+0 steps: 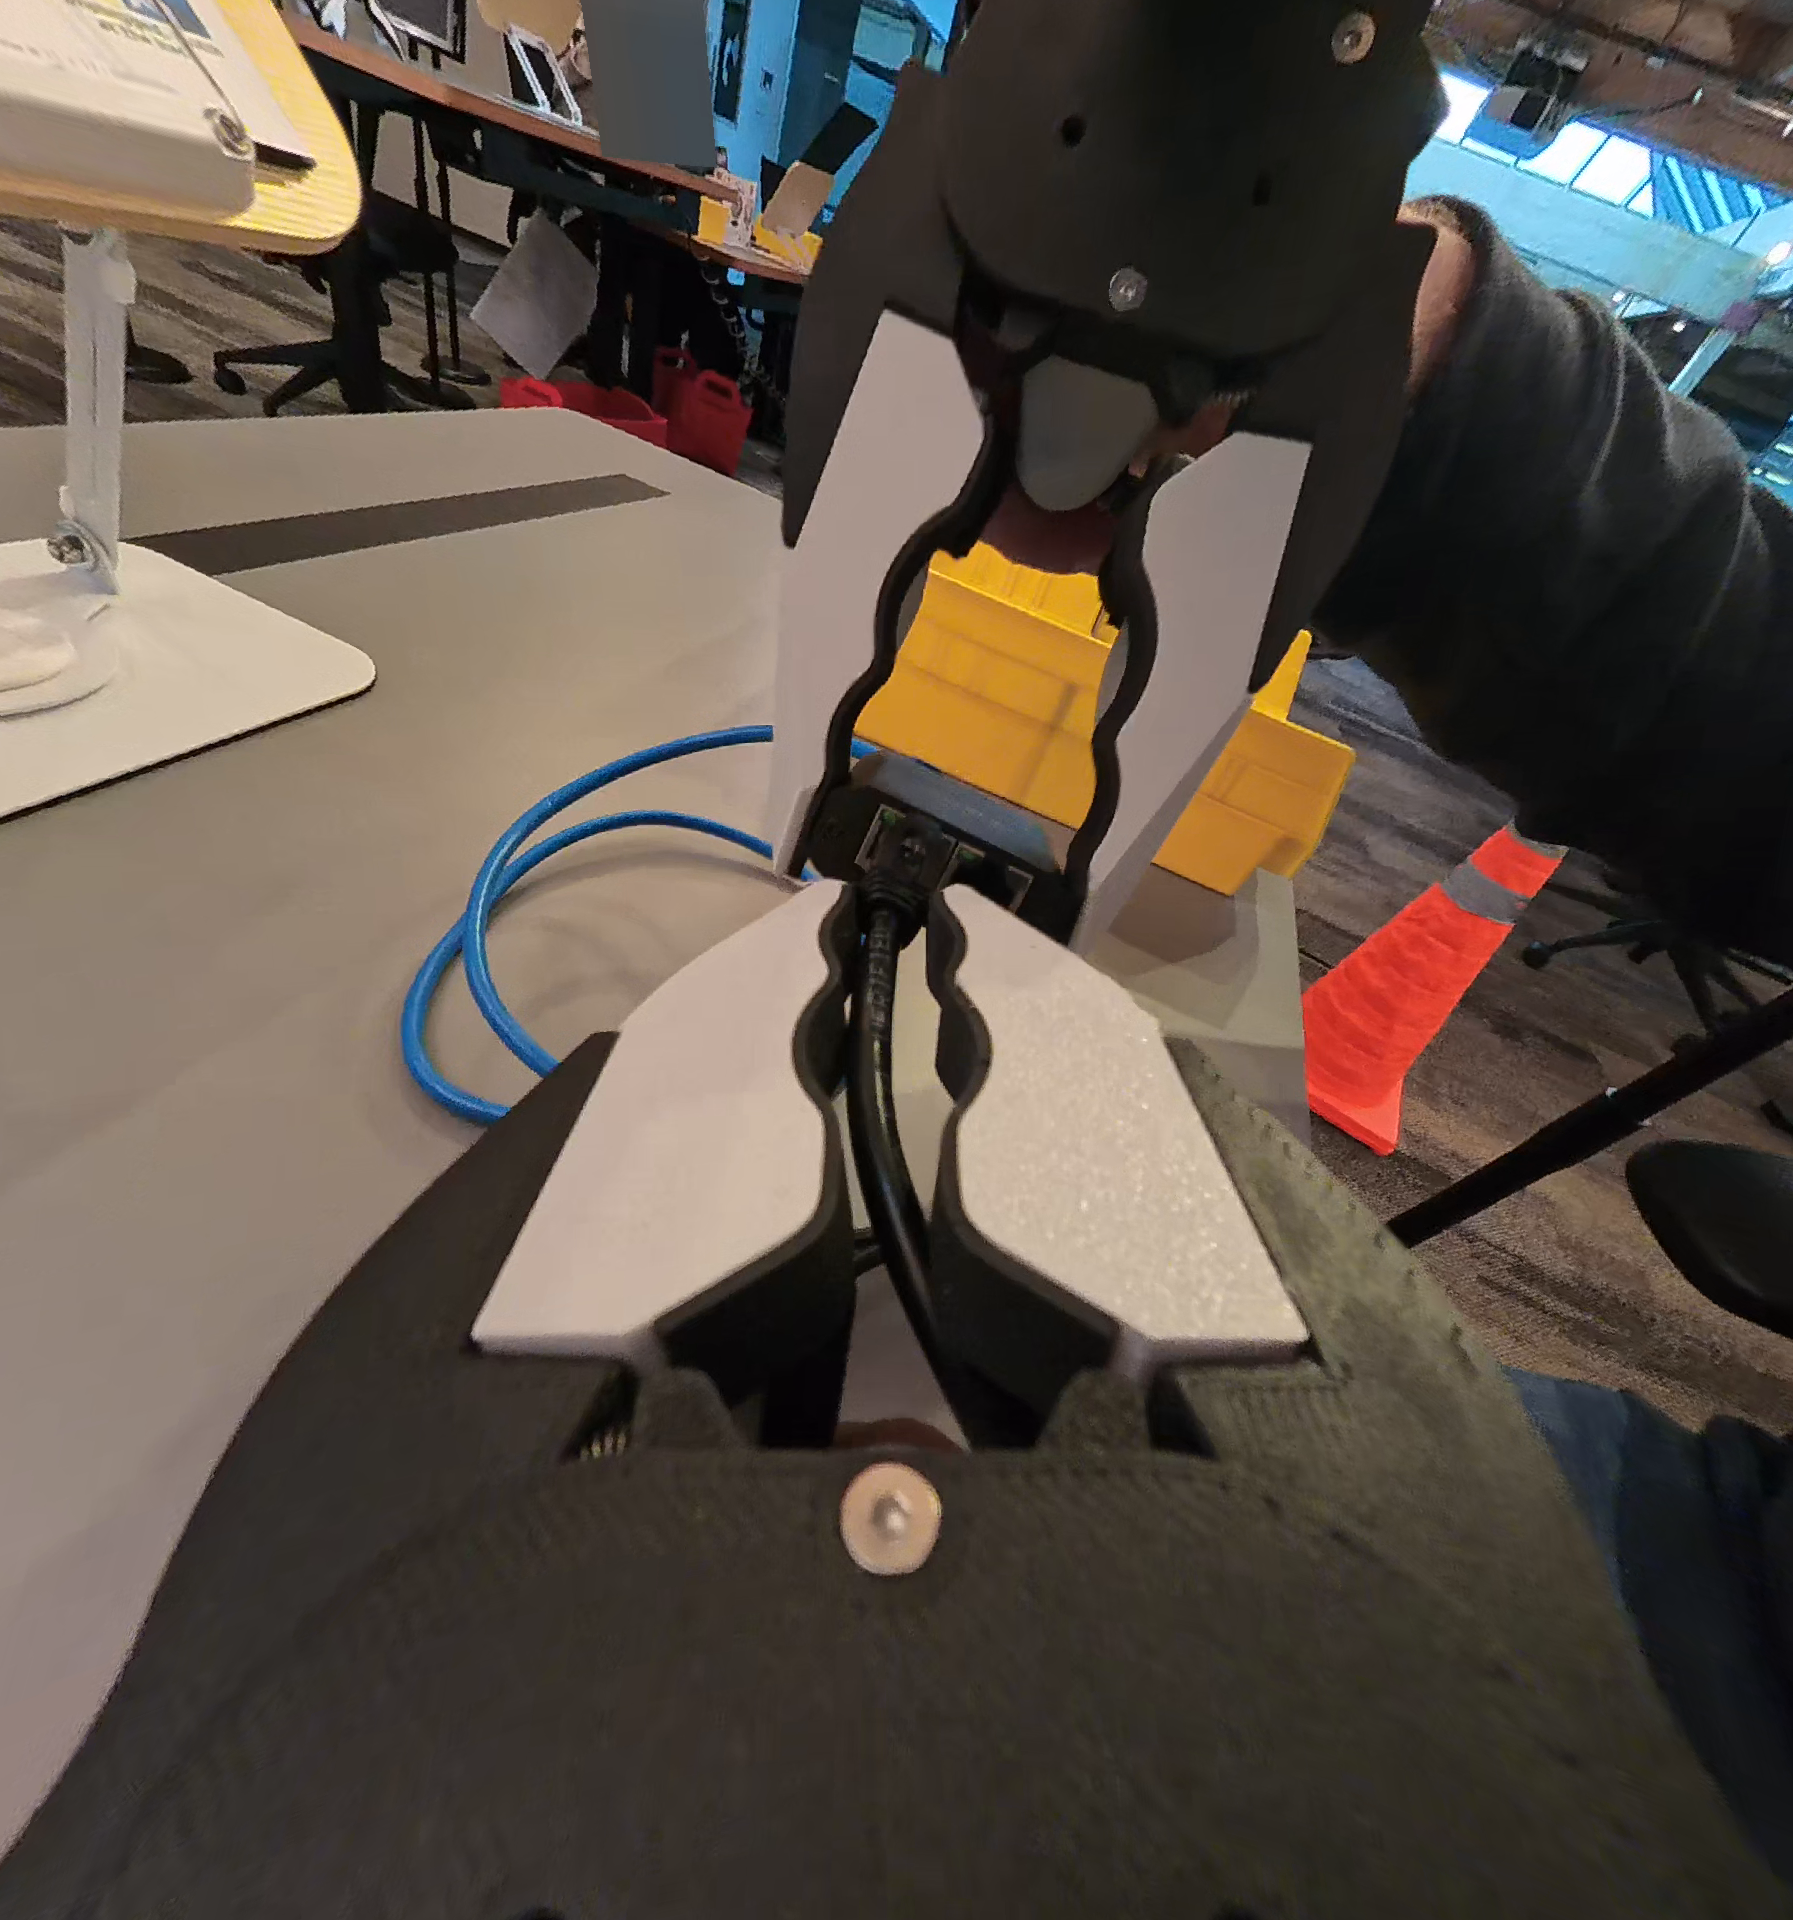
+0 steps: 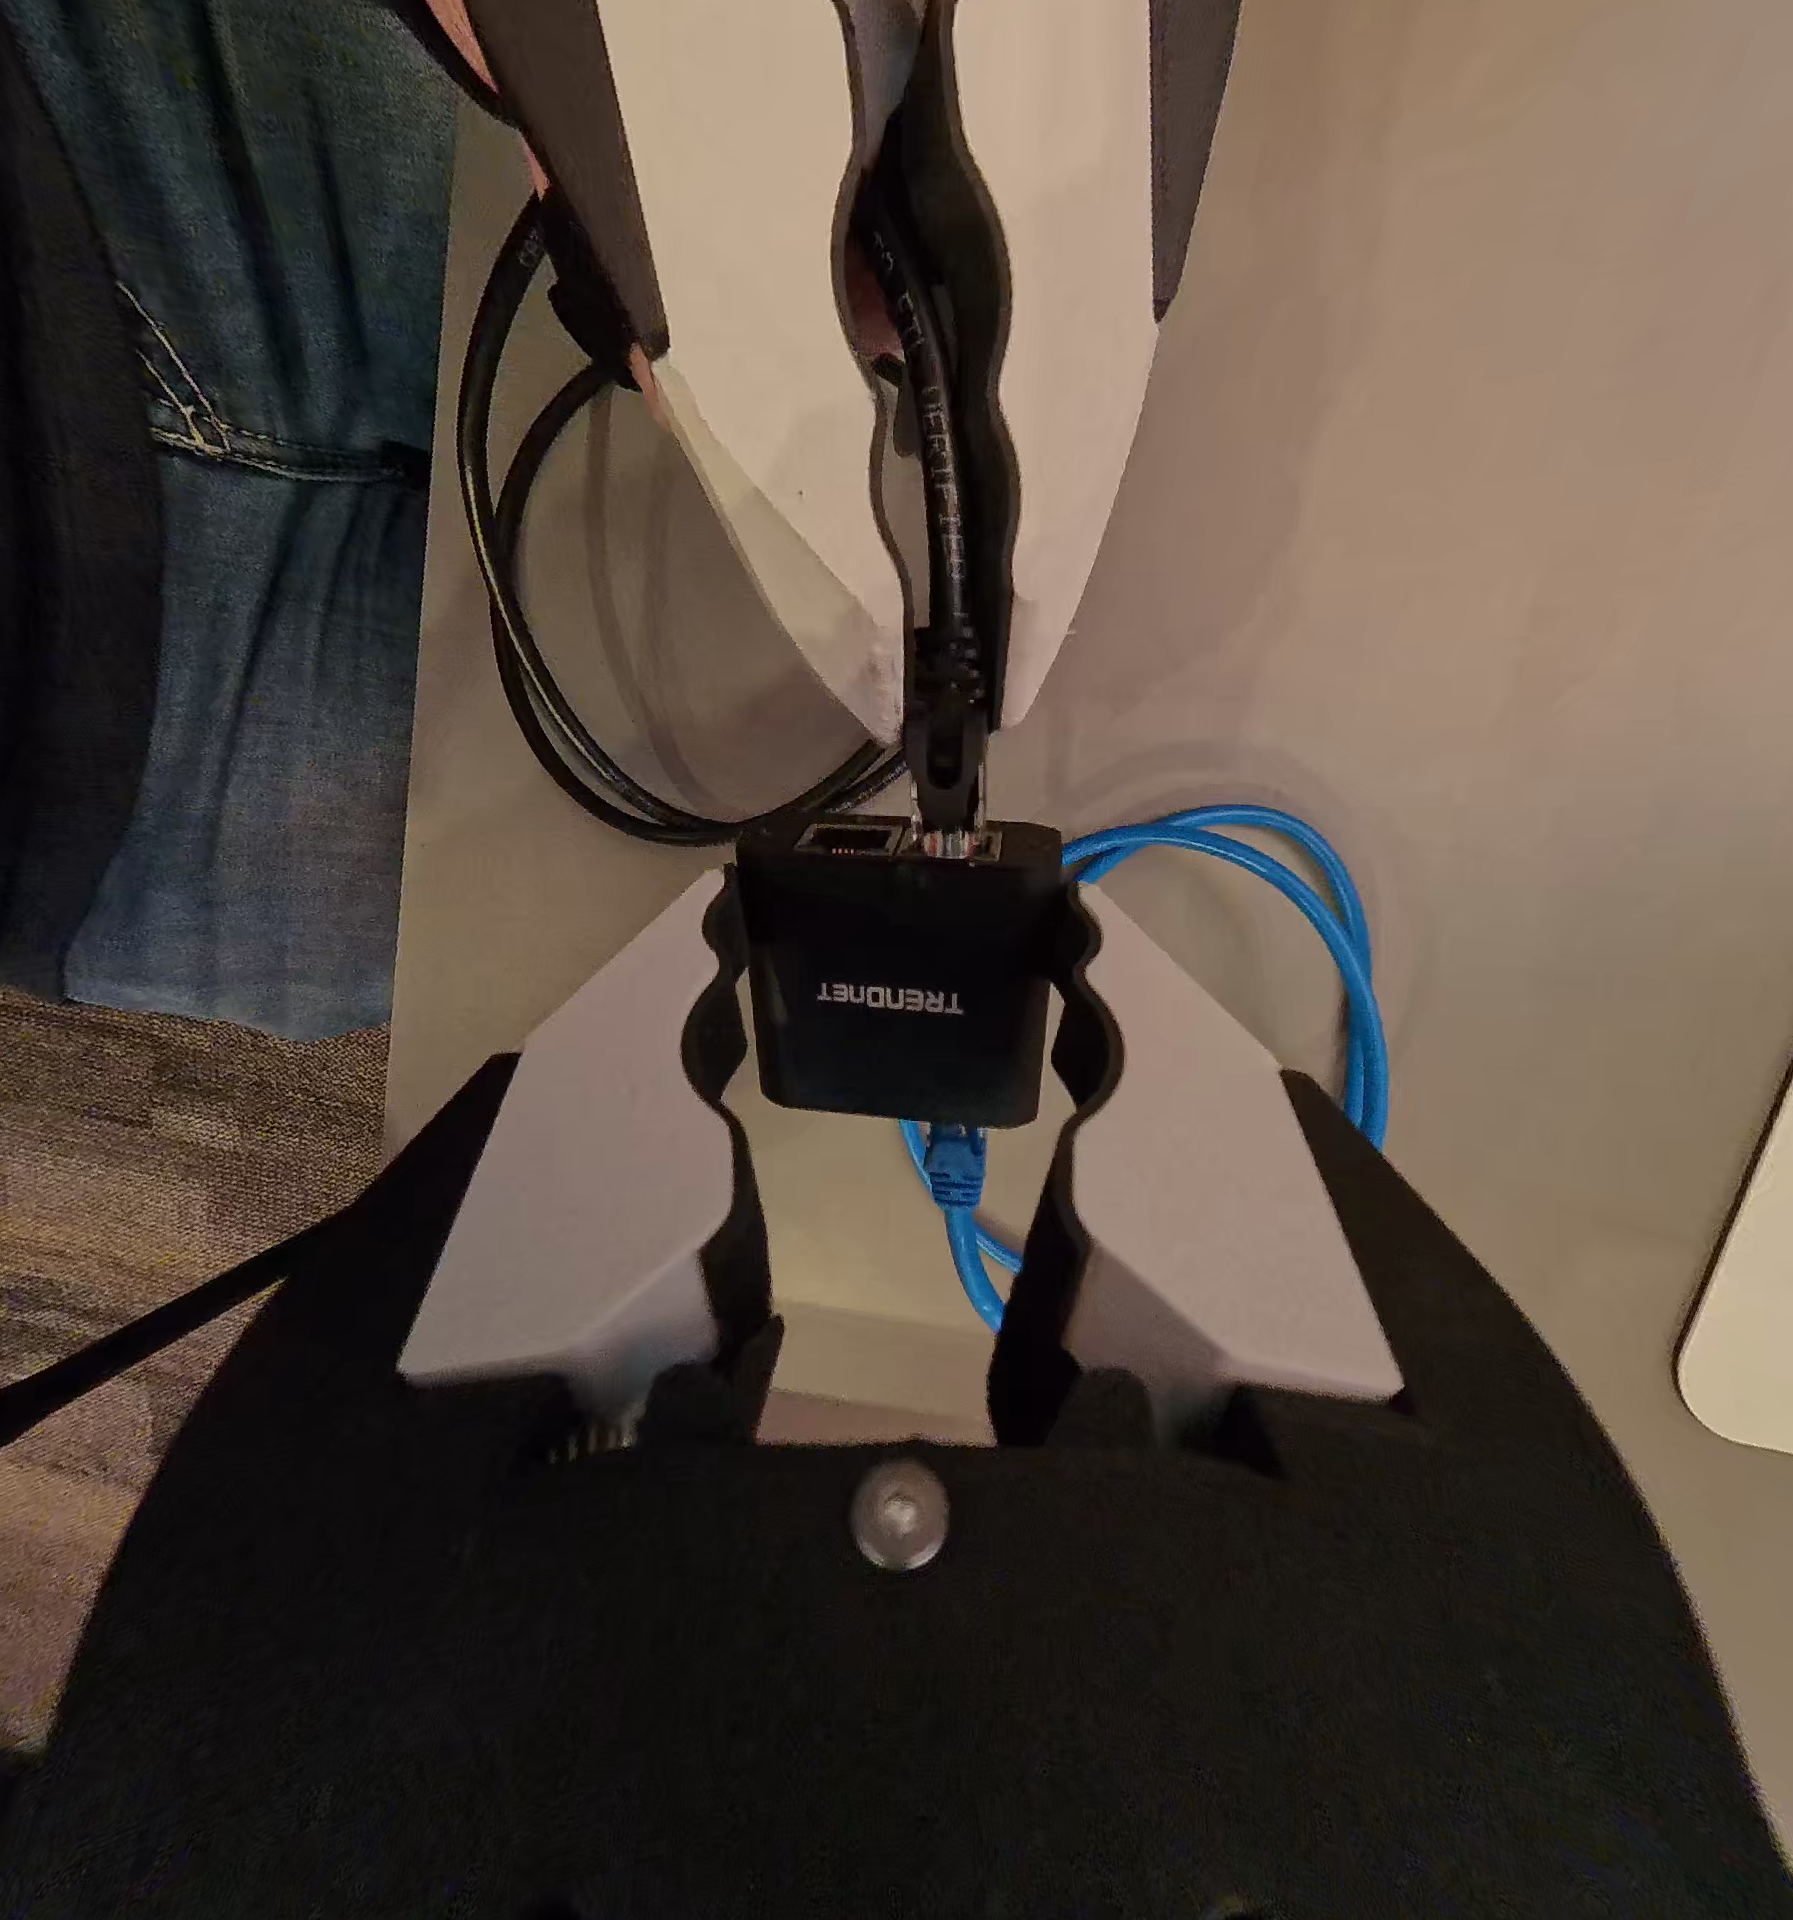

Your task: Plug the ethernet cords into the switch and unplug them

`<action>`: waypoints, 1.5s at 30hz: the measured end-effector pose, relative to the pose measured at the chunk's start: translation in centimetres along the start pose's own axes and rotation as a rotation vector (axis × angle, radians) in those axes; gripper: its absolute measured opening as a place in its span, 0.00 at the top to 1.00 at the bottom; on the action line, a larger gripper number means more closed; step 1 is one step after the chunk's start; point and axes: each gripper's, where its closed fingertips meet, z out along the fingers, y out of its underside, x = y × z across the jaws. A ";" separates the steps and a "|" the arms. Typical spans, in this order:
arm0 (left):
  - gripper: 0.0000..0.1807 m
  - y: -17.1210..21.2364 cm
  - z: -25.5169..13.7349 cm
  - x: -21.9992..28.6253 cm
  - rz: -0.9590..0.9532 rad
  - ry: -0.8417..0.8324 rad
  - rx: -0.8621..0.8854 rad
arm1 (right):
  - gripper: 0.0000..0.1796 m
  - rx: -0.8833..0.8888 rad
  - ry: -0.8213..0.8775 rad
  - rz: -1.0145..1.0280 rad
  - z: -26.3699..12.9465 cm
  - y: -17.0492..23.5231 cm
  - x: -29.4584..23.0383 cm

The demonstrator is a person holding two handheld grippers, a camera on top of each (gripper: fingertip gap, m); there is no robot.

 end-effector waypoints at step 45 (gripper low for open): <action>0.93 1.1 0.1 -0.5 0.109 0.002 0.015 | 0.69 -0.019 -0.028 -0.005 1.0 -0.3 -0.1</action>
